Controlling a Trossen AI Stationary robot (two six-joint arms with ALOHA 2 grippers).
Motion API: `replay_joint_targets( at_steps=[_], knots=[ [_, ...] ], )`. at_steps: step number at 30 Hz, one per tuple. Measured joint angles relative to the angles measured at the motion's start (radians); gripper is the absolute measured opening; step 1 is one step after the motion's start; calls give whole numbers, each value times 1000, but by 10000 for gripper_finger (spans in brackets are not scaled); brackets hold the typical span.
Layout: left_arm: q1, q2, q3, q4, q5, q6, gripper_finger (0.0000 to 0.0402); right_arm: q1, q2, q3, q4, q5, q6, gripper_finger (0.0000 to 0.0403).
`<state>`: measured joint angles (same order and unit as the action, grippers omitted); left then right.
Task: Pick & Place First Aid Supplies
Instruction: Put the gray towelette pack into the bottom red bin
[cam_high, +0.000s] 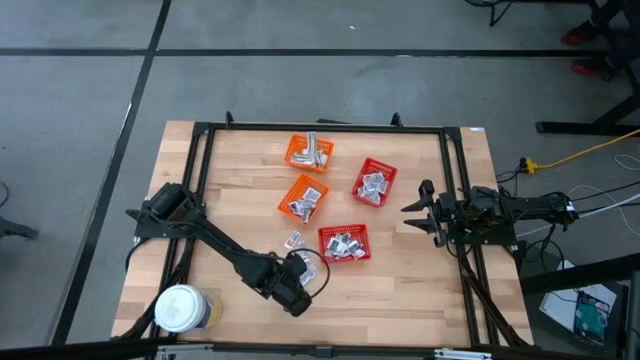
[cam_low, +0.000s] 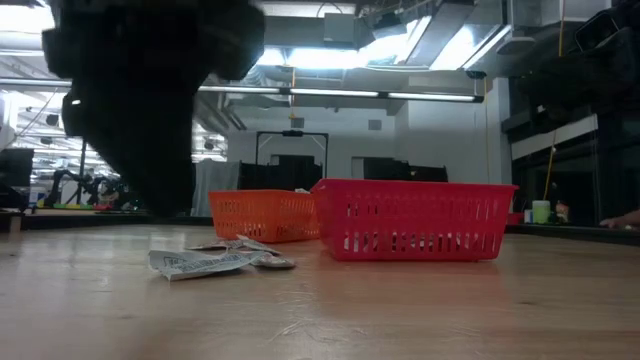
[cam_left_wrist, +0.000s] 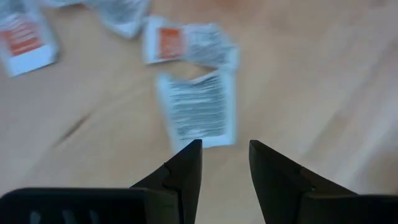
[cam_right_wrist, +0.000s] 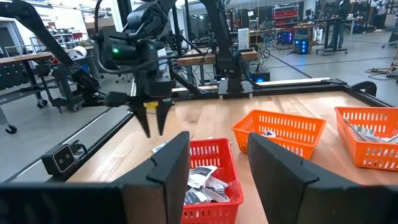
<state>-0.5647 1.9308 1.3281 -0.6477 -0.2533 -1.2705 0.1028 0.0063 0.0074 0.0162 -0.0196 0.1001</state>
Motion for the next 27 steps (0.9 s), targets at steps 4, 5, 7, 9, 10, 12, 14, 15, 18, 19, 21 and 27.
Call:
replay_joint_targets(
  at_steps=[4,5,7,9,10,12,14,15,18,19,21,27],
  knots=[
    [12,0,0,-72,19,0,126,0,0,0,0,0,0,163],
    [15,0,0,-75,14,2,126,0,0,0,0,0,0,163],
    [22,0,0,-75,7,18,126,0,0,0,0,0,0,163],
    [36,0,0,-75,3,27,126,0,0,0,0,0,0,163],
    [46,3,1,-75,5,27,126,0,0,0,0,0,0,163],
    [65,14,1,-74,22,44,126,0,0,0,0,0,0,163],
    [85,35,1,-65,57,73,125,0,0,0,0,0,0,163],
    [95,47,1,-59,79,85,125,0,0,0,0,0,0,163],
    [118,77,4,-47,141,120,125,0,0,0,0,0,0,163],
    [123,84,6,-48,152,127,125,0,0,0,0,0,0,163],
    [125,94,6,-49,159,132,125,0,0,0,0,0,0,163],
    [124,81,3,-49,139,158,92,0,0,0,0,0,0,163]
  ],
)
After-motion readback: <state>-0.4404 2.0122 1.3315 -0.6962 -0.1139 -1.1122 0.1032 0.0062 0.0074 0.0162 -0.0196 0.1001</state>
